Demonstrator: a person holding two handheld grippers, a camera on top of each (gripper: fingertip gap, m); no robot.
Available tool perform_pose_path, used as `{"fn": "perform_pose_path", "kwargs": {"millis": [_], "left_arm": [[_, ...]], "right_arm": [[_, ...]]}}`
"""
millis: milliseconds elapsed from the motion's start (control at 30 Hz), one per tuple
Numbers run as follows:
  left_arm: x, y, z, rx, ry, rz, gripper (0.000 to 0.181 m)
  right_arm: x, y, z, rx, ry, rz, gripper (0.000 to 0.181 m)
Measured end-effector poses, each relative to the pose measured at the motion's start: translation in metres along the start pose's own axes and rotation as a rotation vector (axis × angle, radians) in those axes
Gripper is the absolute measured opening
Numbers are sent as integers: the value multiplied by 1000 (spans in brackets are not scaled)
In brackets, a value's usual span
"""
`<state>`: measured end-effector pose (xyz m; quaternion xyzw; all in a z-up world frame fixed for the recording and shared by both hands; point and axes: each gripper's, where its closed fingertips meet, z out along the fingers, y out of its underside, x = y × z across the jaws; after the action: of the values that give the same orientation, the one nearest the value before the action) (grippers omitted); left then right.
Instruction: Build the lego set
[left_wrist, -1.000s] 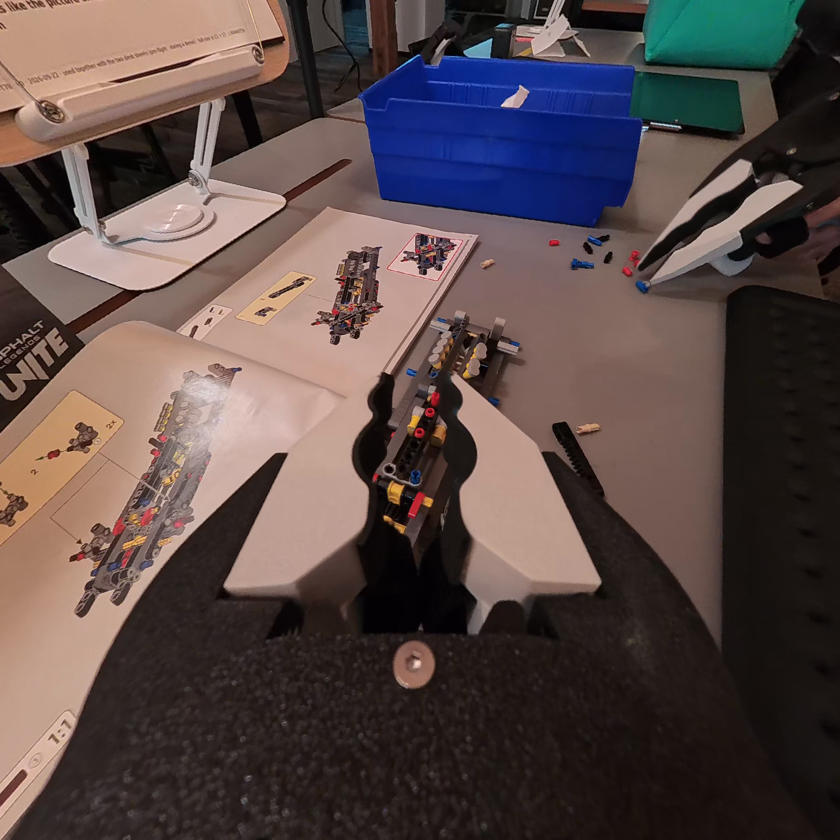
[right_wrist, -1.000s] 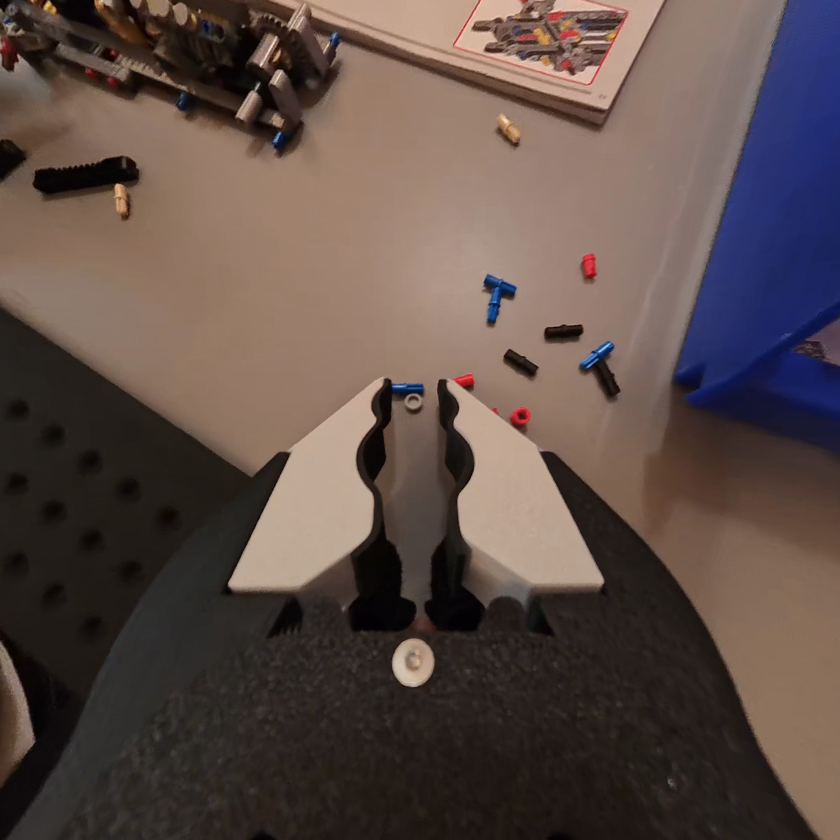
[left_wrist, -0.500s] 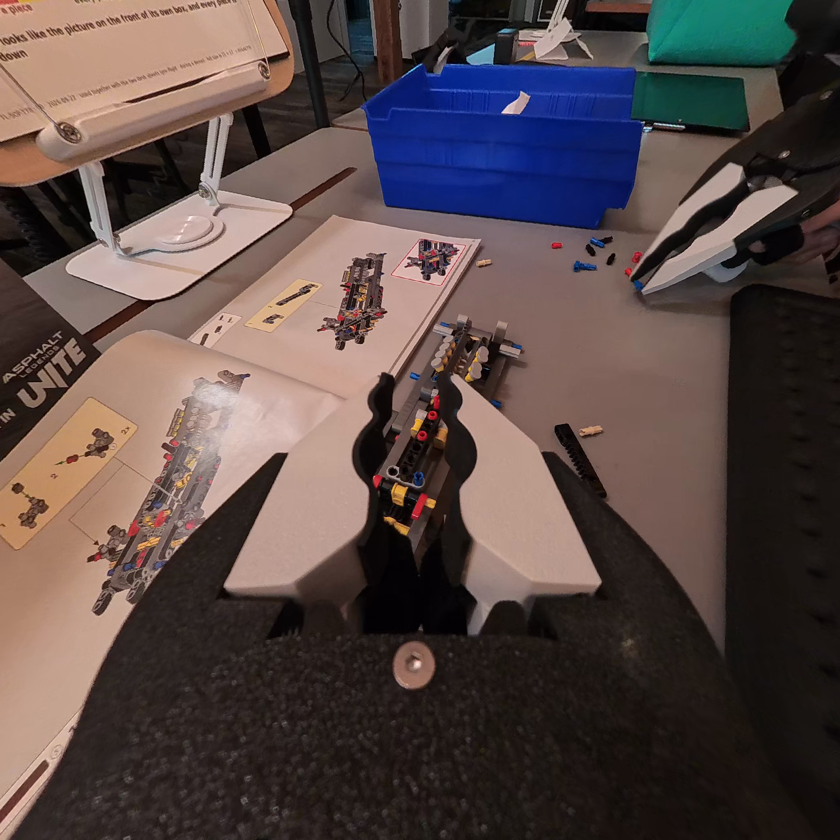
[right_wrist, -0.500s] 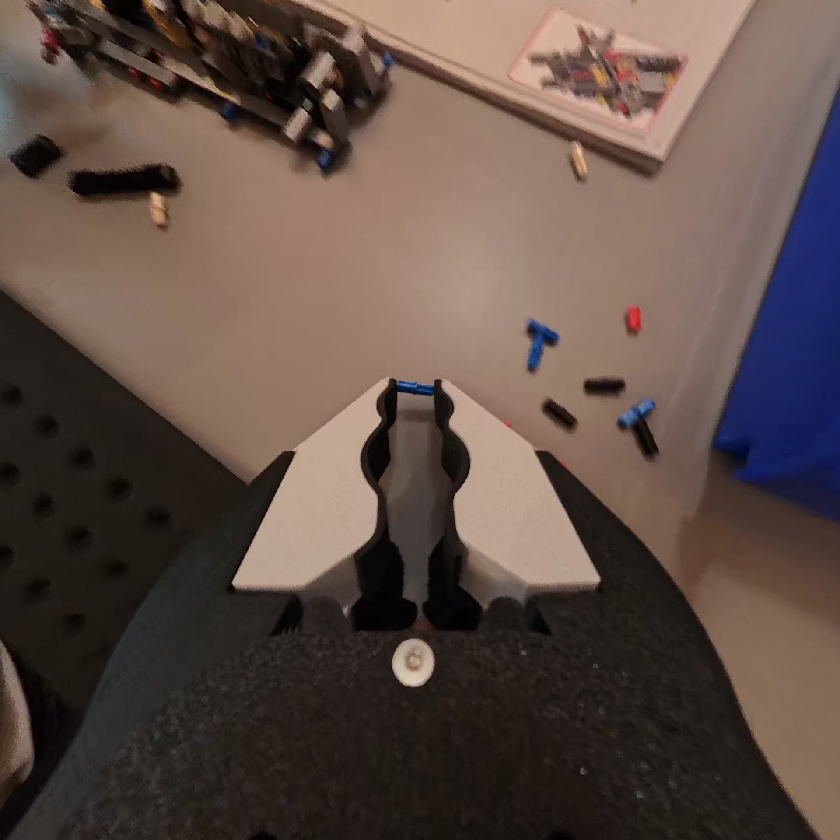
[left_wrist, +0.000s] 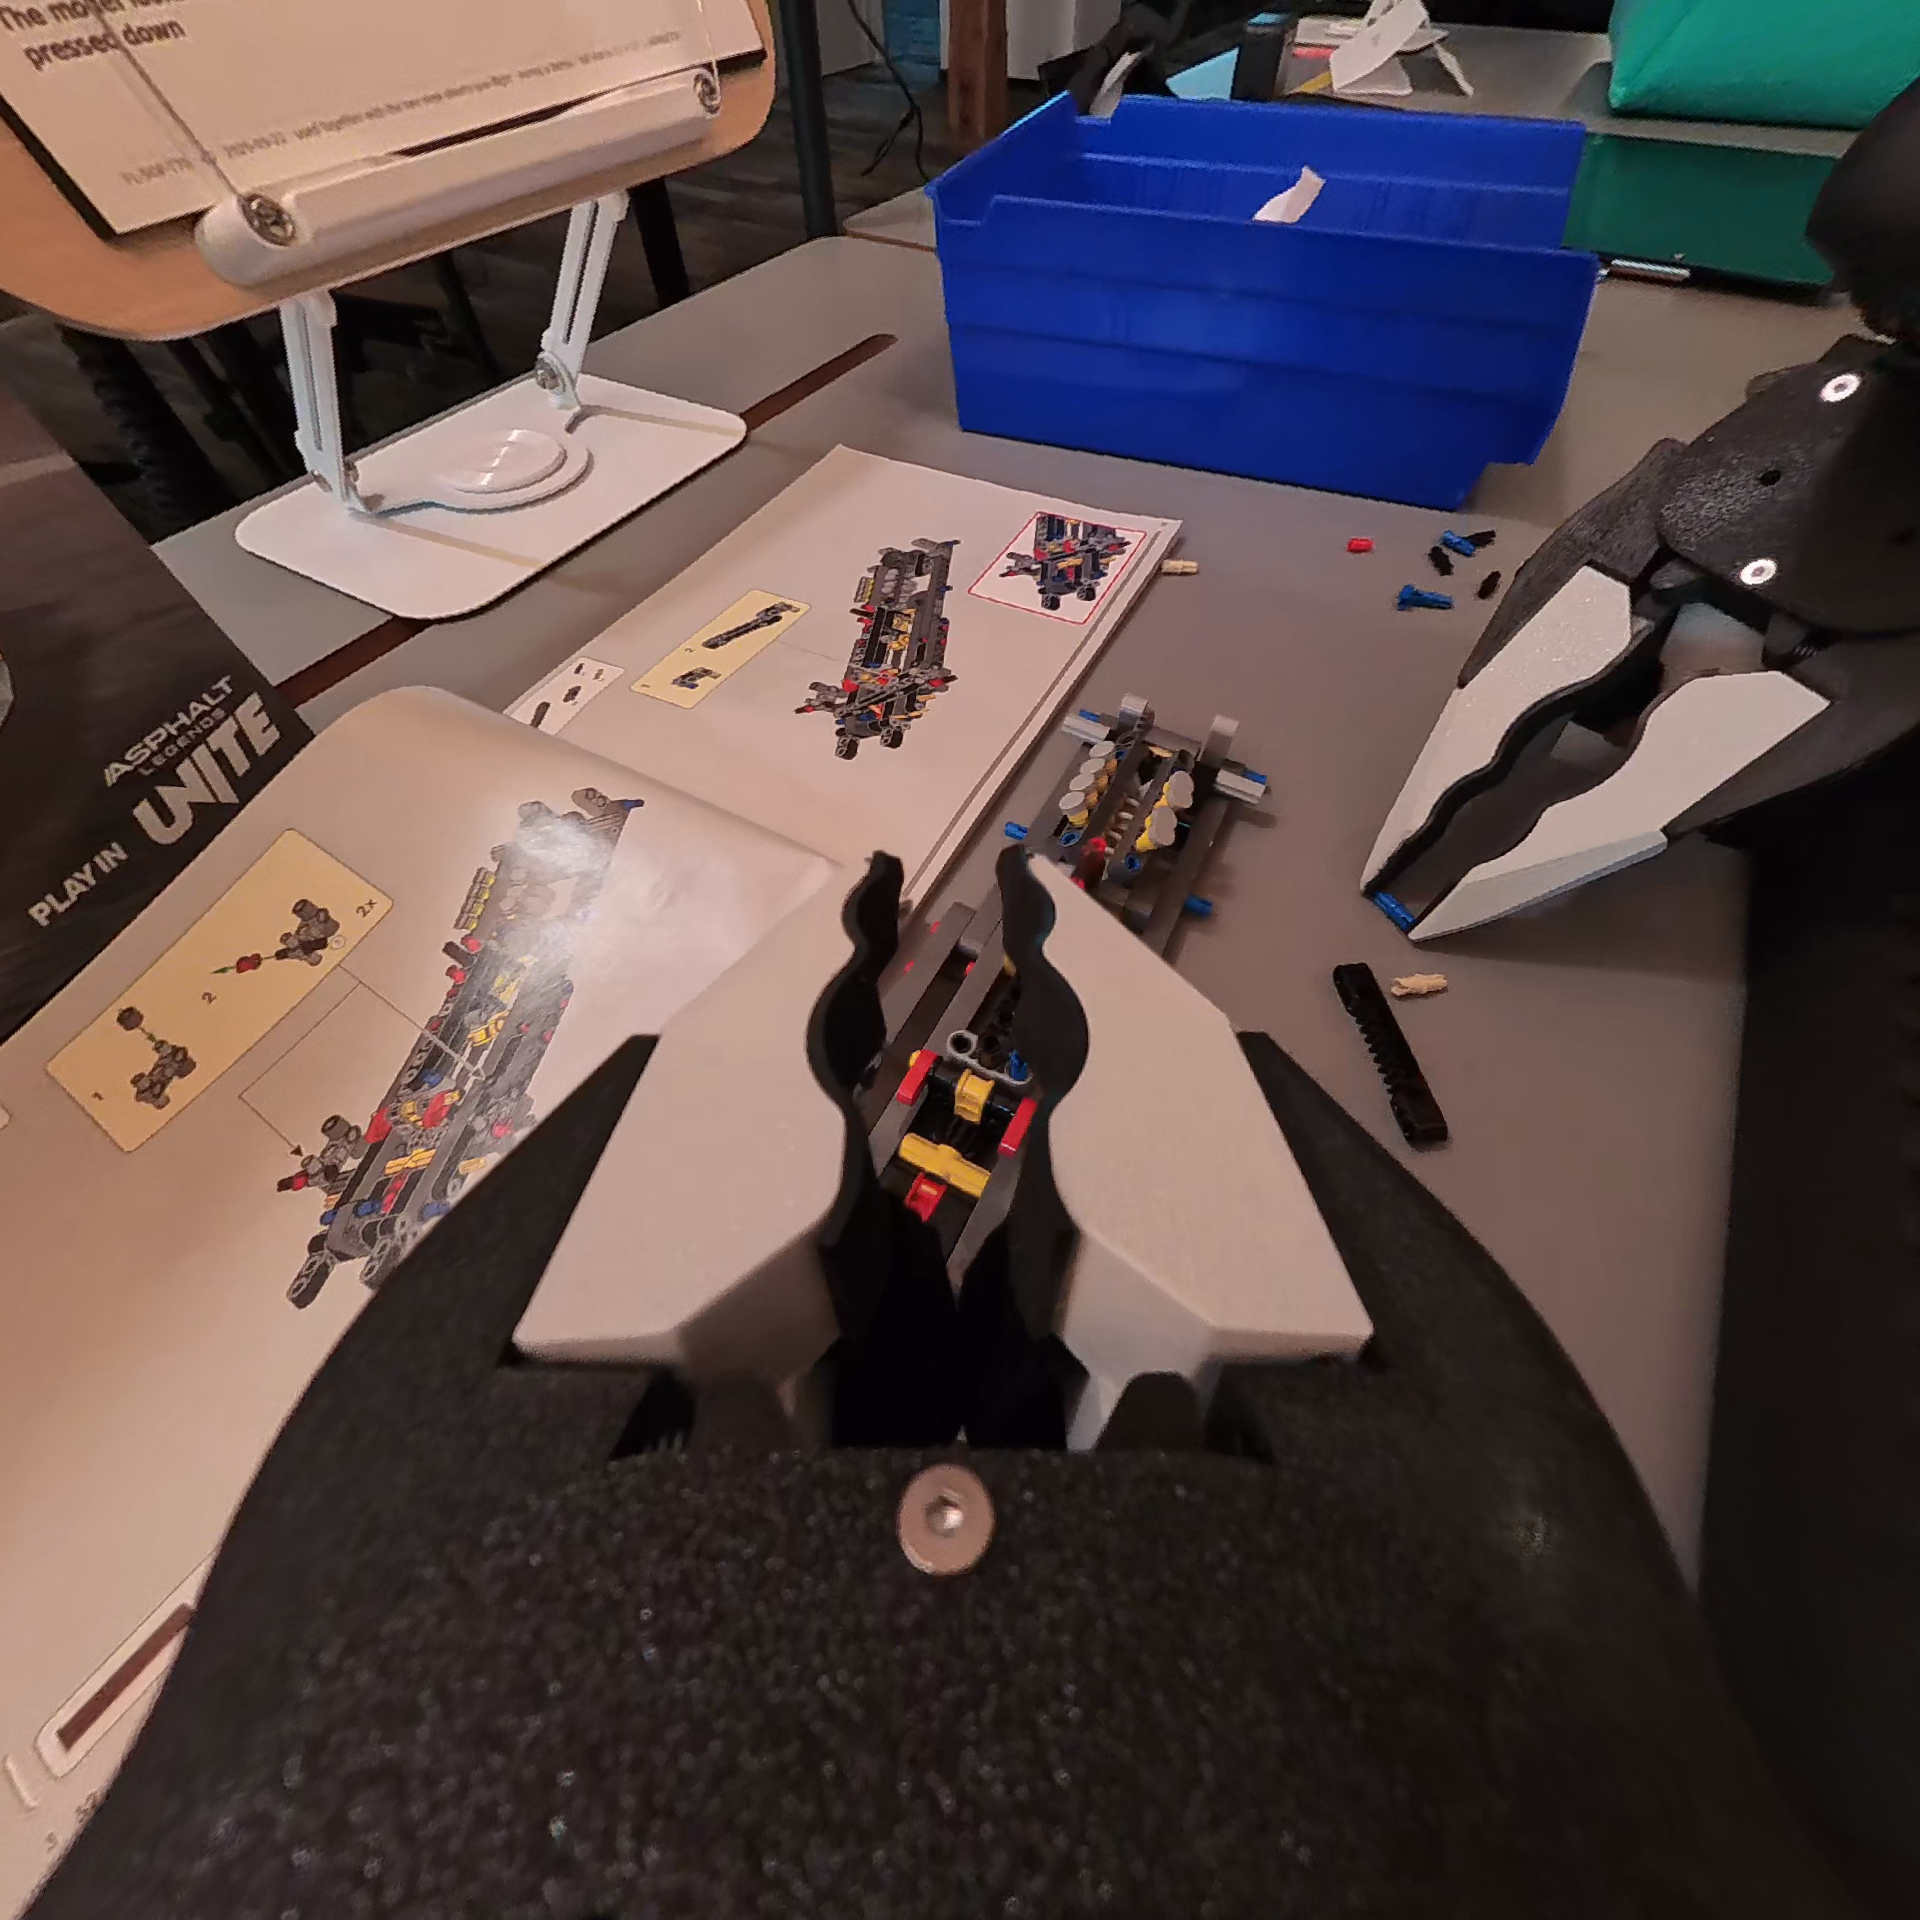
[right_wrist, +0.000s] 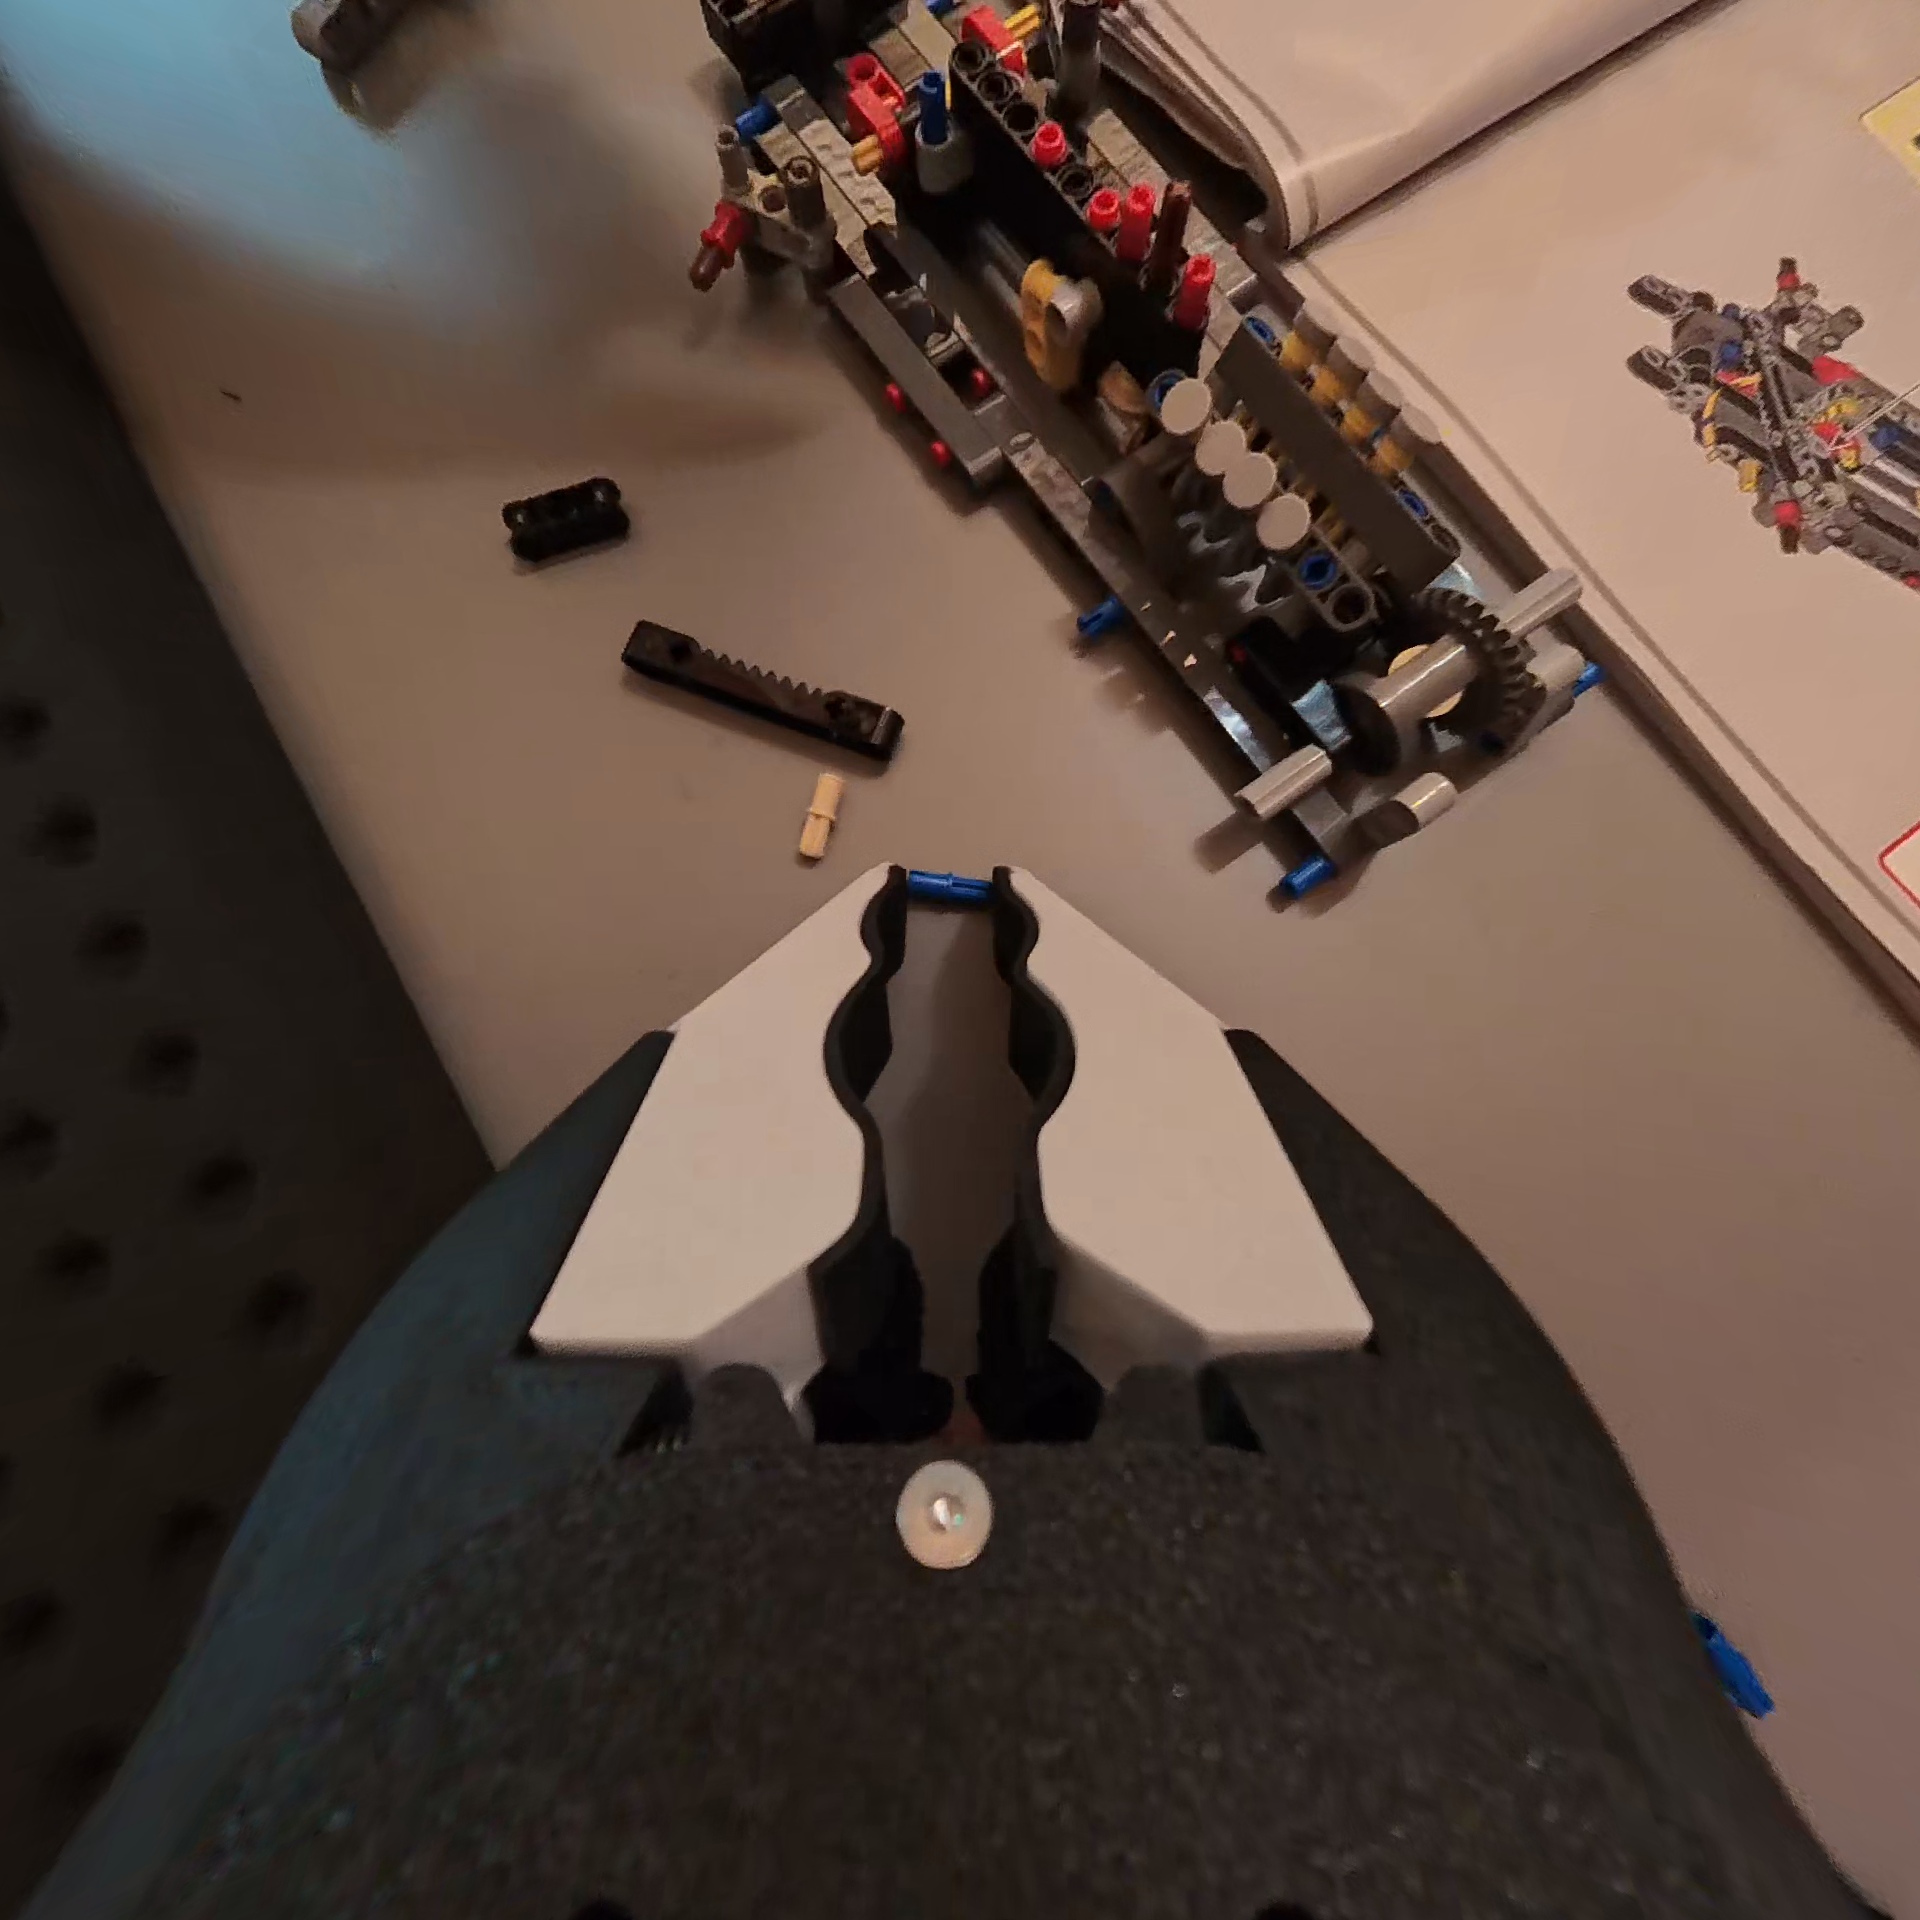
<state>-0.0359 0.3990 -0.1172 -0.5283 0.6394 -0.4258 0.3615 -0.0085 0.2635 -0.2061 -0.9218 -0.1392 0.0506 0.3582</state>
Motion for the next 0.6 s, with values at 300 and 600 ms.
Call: {"fn": "perform_pose_path", "kwargs": {"millis": [300, 600], "left_arm": [[-2, 5, 4, -27, -31, -10, 16], [-24, 9, 1, -41, -114, -52, 16]], "right_arm": [[-1, -23, -8, 121, -8, 87, 22], [15, -55, -13, 274, 34, 179, 22]]}}
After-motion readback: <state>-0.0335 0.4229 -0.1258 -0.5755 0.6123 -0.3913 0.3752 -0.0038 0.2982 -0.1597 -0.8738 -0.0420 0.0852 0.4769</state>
